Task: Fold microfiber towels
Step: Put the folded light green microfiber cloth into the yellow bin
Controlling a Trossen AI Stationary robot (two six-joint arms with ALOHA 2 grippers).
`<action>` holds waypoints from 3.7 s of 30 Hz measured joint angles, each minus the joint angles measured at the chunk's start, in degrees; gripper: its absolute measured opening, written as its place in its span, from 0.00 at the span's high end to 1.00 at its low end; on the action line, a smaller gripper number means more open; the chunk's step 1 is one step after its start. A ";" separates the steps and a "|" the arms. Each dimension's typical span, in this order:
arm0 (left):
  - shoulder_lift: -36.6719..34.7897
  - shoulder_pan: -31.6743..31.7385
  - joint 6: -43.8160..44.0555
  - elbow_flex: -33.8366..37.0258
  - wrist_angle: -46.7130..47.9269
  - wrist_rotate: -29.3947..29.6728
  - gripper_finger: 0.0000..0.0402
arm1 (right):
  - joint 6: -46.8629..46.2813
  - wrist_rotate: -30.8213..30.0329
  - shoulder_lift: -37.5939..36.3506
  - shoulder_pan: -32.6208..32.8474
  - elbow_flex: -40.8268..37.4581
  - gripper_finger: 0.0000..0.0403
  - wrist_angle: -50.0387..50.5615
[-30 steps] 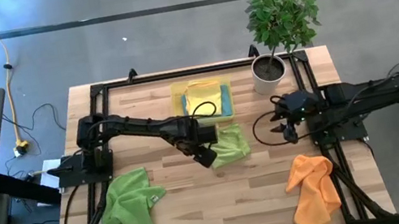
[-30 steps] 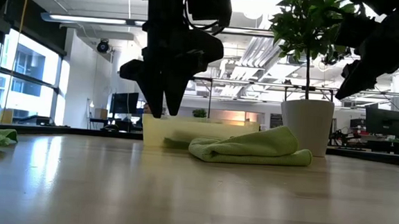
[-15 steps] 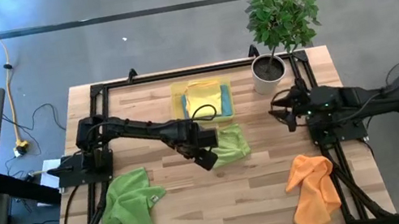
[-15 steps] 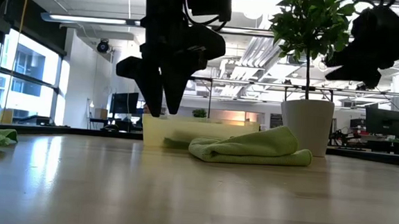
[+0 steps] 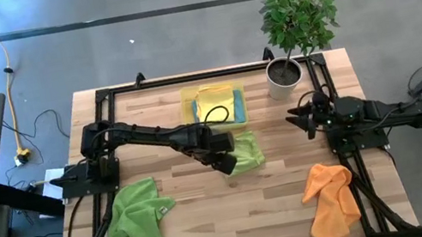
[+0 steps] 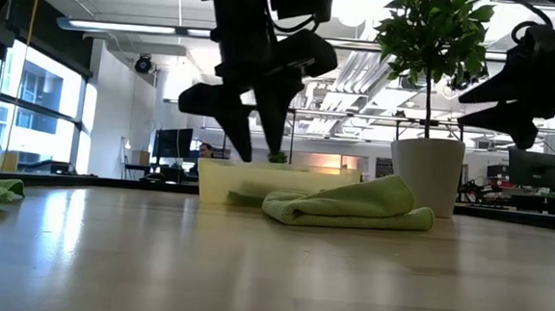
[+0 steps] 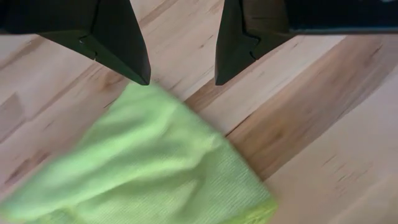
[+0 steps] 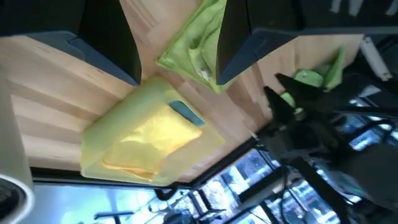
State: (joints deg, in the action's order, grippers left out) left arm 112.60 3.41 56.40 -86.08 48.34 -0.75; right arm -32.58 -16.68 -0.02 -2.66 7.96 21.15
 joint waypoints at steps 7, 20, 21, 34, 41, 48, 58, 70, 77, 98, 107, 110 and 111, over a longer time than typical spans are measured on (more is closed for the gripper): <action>0.00 -0.01 0.68 0.00 -5.69 2.50 0.57 | -1.05 -2.00 1.16 0.00 -0.49 0.51 1.58; 0.00 -0.03 0.89 0.00 -10.93 3.23 0.57 | 4.53 1.17 1.16 0.02 -0.49 0.51 1.92; 0.00 -0.03 0.41 0.00 -11.96 3.16 0.57 | 4.53 1.17 1.16 0.02 -0.49 0.51 1.94; 0.00 -2.41 -5.39 0.00 -25.49 2.90 0.57 | 4.55 -3.84 1.16 0.00 -0.49 0.51 1.41; -0.04 -5.18 -2.60 -0.04 -17.99 4.75 0.50 | 4.55 -3.77 1.16 0.00 -0.47 0.51 1.45; -0.04 -7.84 3.25 -0.04 -12.62 12.54 0.31 | 4.55 -3.74 1.16 0.00 -0.47 0.51 1.46; 0.37 -4.54 5.99 2.79 -9.30 16.64 0.24 | 4.55 -3.72 1.19 0.00 -0.45 0.51 1.48; 0.24 -0.55 9.39 17.00 -32.25 23.08 0.25 | 4.55 -3.72 1.19 0.00 -0.45 0.51 1.50; 1.01 -0.65 6.34 17.00 -34.35 29.65 0.25 | 4.55 -3.72 1.19 0.00 -0.45 0.51 1.50; 6.14 1.10 -19.99 16.87 -41.04 18.25 0.41 | 4.55 -3.72 1.14 0.02 -0.43 0.51 1.48; 6.43 -0.22 -25.98 15.32 -40.35 15.34 0.80 | 4.55 -3.72 1.14 0.02 -0.43 0.51 1.48; 6.65 -1.25 -28.68 13.40 -38.49 13.21 0.91 | 4.55 -3.72 1.14 0.00 -0.43 0.51 1.48; 6.67 -1.52 -29.53 12.65 -37.22 12.28 0.94 | 4.55 -3.72 1.14 0.01 -0.43 0.51 1.48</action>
State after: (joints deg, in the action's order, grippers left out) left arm 119.27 1.88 26.87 -73.43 11.12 11.52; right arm -28.03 -20.40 1.13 -2.65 7.53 22.63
